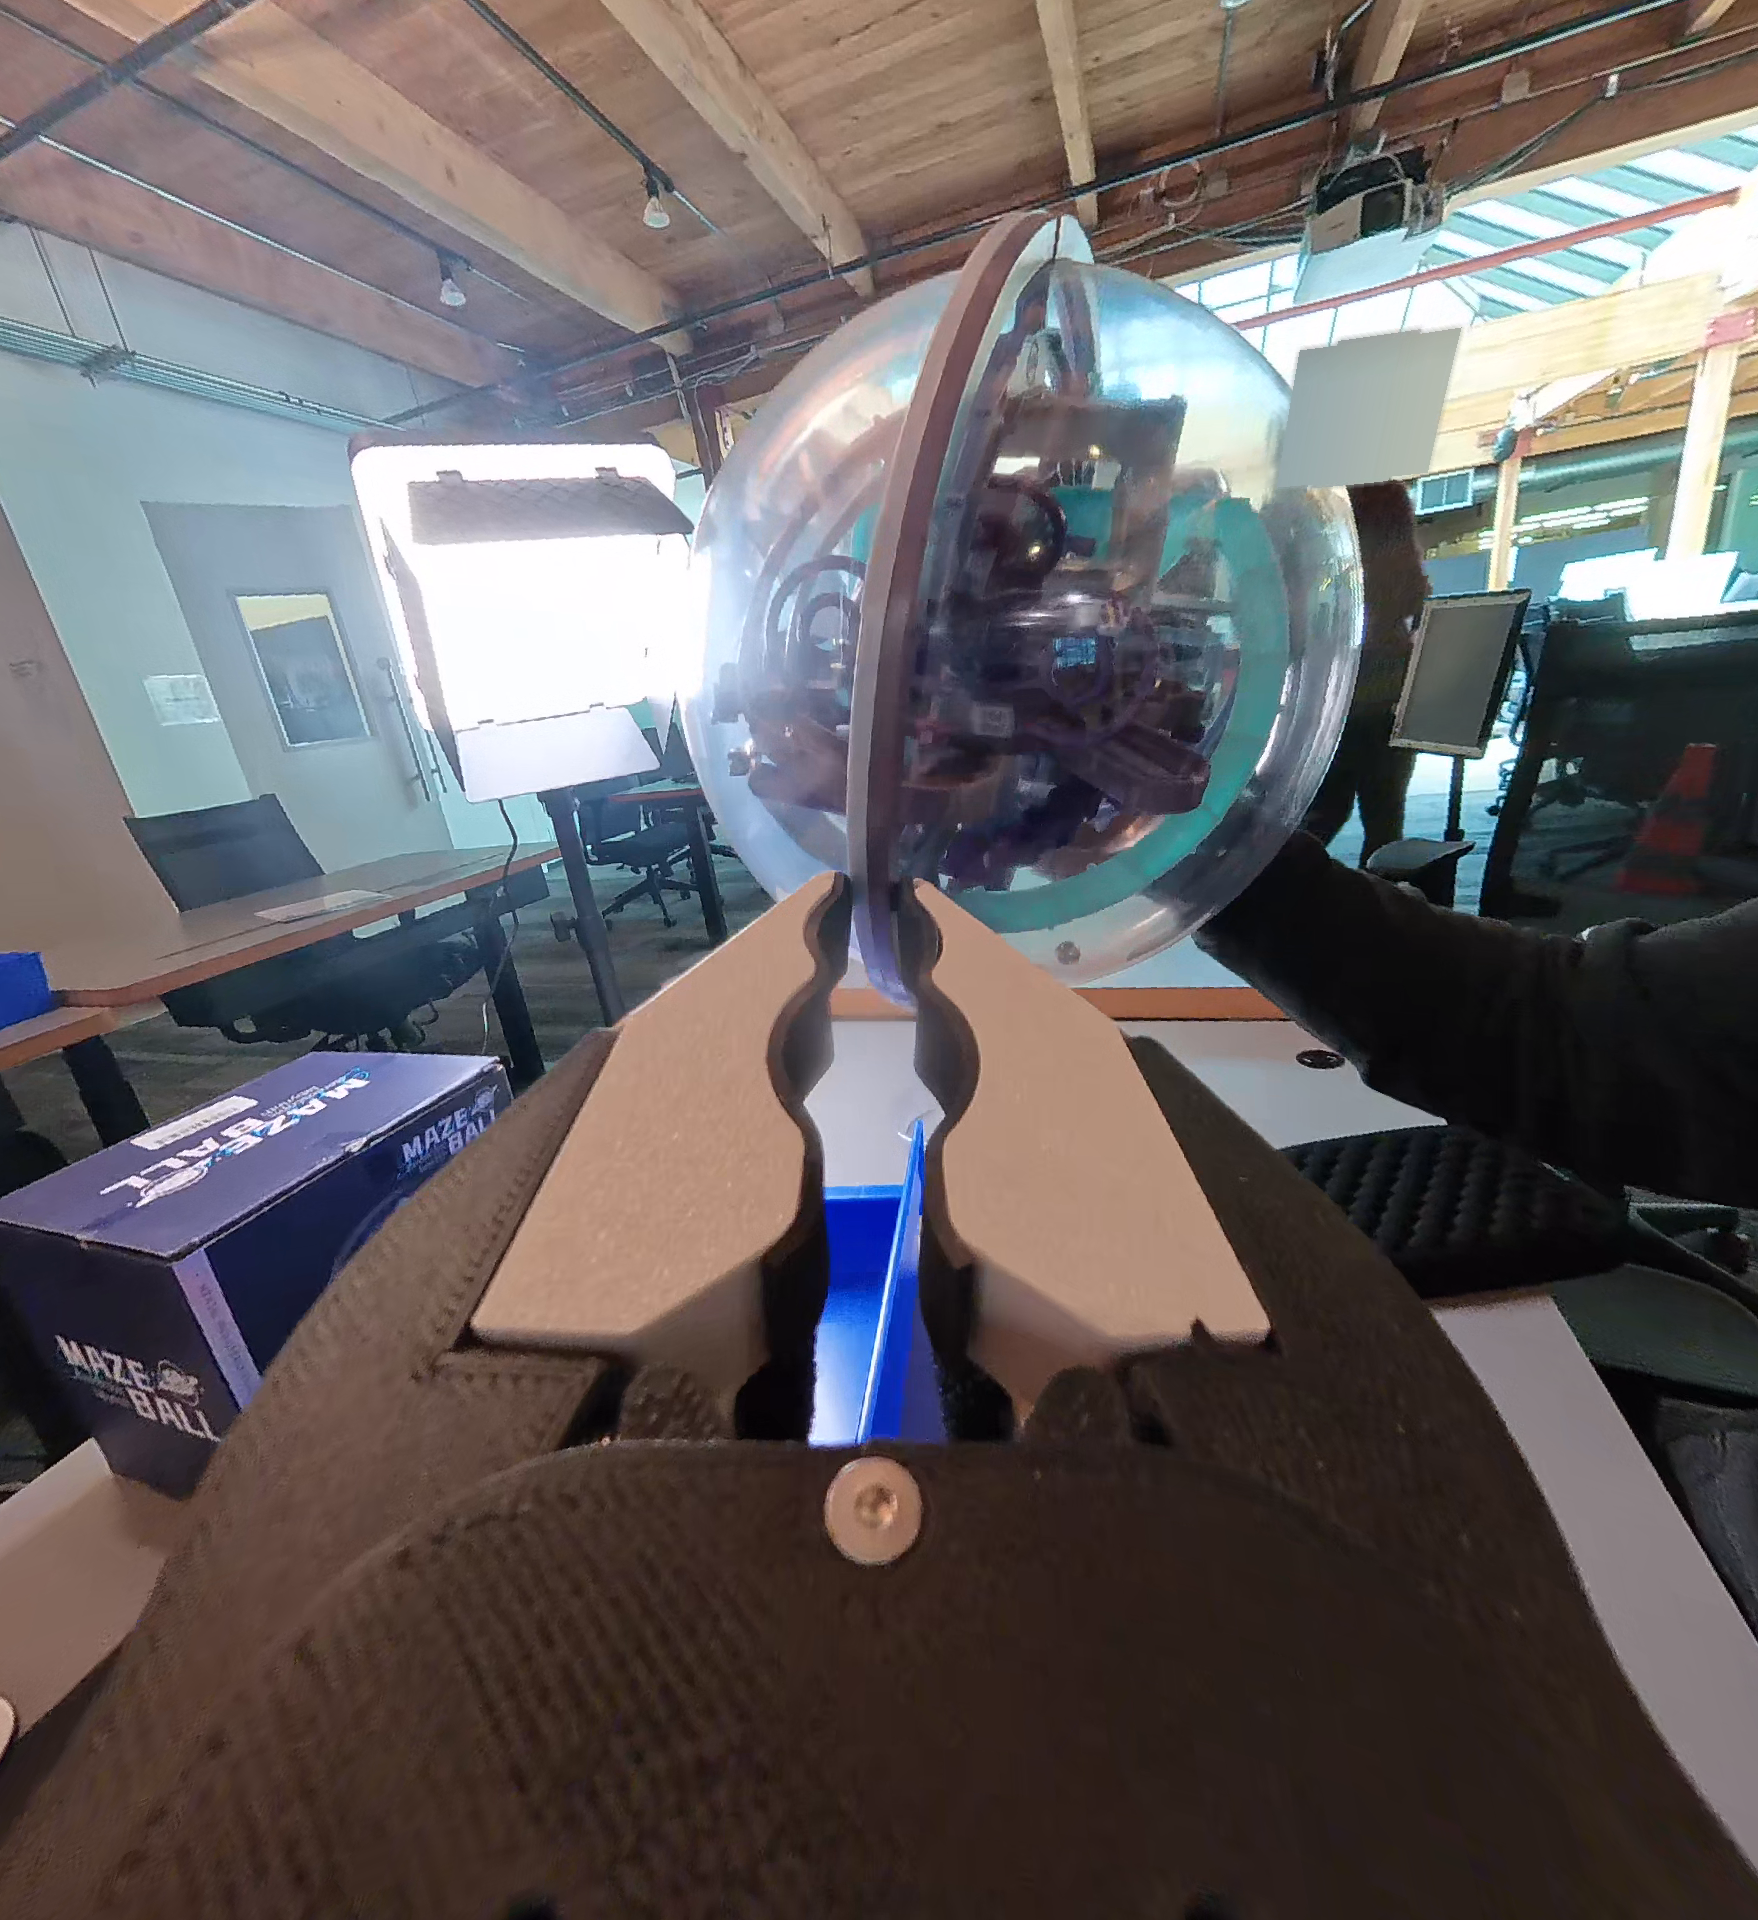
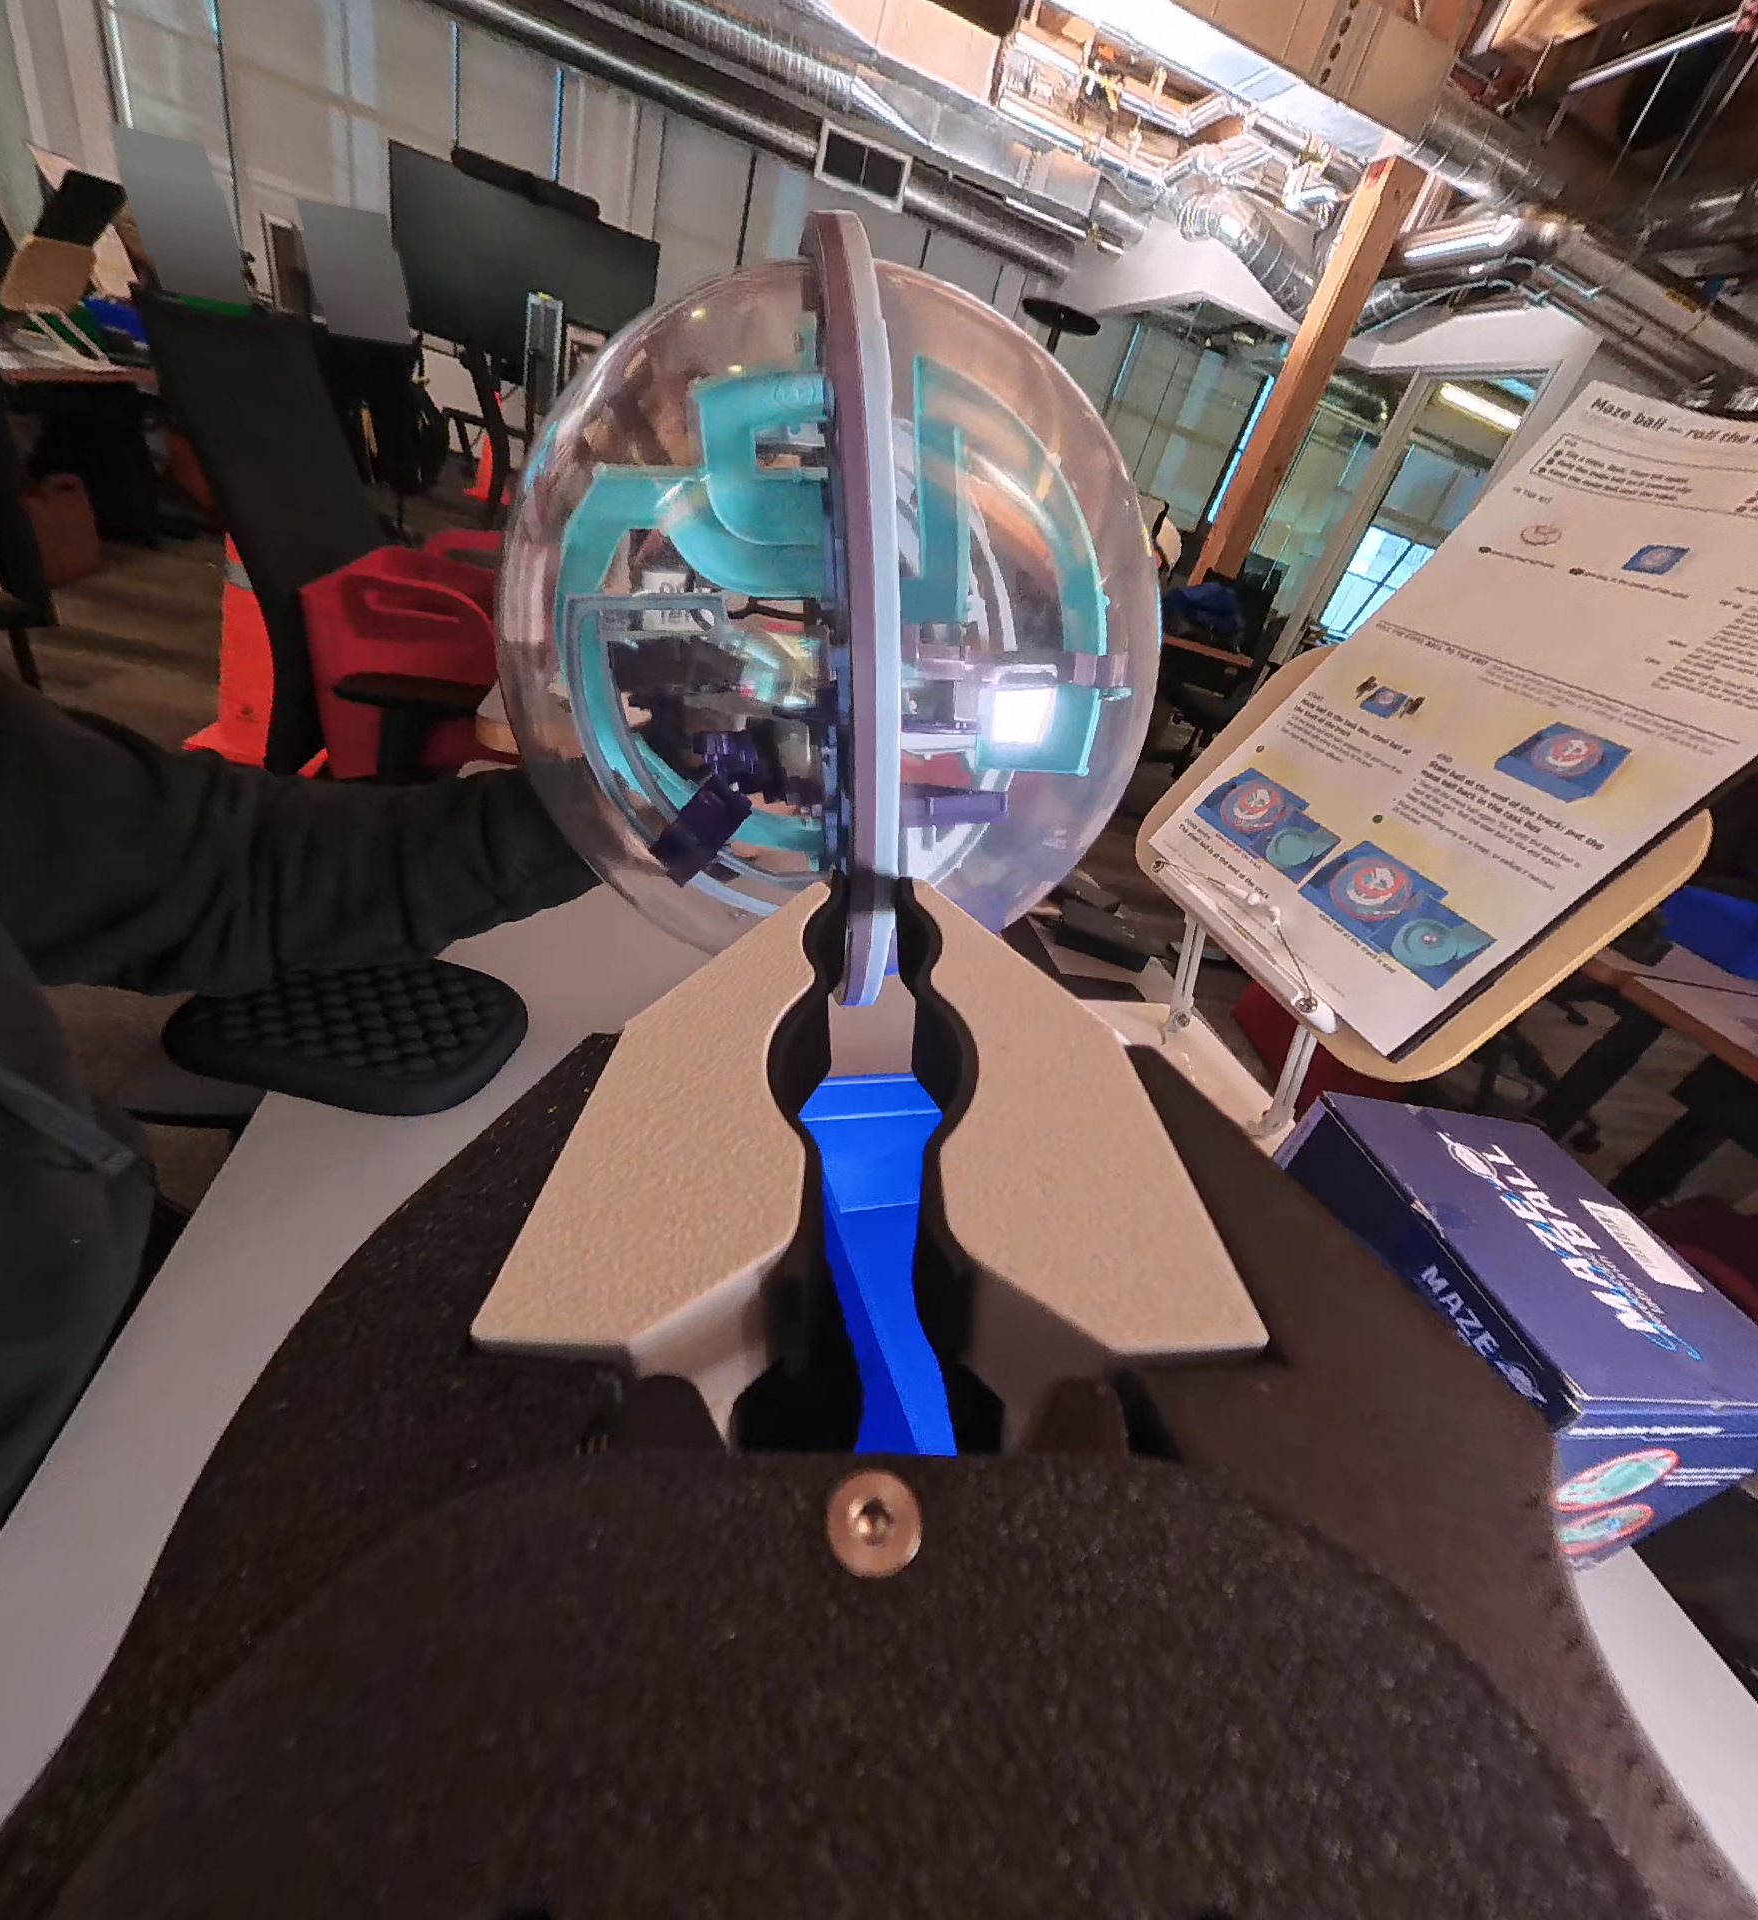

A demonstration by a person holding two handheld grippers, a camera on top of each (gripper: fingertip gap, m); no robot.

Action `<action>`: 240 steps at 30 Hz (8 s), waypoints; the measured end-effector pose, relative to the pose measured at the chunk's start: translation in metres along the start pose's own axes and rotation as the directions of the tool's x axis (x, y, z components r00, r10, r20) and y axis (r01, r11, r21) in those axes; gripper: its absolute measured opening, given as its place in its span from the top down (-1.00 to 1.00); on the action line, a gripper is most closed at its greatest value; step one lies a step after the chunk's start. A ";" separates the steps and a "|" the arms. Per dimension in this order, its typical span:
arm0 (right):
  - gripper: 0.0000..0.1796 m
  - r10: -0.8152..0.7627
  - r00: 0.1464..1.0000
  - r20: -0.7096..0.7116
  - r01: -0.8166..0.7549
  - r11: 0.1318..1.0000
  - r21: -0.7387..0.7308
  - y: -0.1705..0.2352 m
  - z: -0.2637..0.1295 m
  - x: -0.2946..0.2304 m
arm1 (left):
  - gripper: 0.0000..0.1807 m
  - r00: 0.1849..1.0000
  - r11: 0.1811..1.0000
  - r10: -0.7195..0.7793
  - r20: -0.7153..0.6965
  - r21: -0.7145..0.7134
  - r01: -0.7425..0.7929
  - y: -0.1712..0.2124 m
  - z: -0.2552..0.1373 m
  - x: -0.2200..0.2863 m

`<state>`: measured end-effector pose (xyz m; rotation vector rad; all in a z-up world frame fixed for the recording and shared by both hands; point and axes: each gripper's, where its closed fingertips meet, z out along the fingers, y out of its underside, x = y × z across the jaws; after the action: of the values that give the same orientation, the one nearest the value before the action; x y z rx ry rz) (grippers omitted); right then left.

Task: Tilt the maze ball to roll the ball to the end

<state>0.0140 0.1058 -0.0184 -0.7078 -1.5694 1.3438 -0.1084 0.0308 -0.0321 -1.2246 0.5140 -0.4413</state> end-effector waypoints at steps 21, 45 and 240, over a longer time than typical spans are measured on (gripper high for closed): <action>0.92 0.030 1.000 0.006 -0.030 0.992 0.126 0.007 0.009 0.000 | 0.92 0.996 0.996 0.082 0.025 0.015 -0.082 -0.035 -0.003 0.004; 0.92 0.178 0.983 0.044 -0.181 0.982 0.063 0.047 0.003 -0.015 | 0.92 0.999 0.997 -0.046 0.003 -0.062 0.046 0.000 -0.008 0.012; 0.92 -0.029 0.996 0.088 0.016 0.989 0.150 -0.001 0.020 -0.013 | 0.92 0.988 0.982 0.141 -0.058 0.133 -0.132 -0.042 -0.022 0.021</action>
<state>0.0019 0.0854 -0.0207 -0.5427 -1.5237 1.4766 -0.1066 -0.0105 0.0002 -1.0456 0.6138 -0.3938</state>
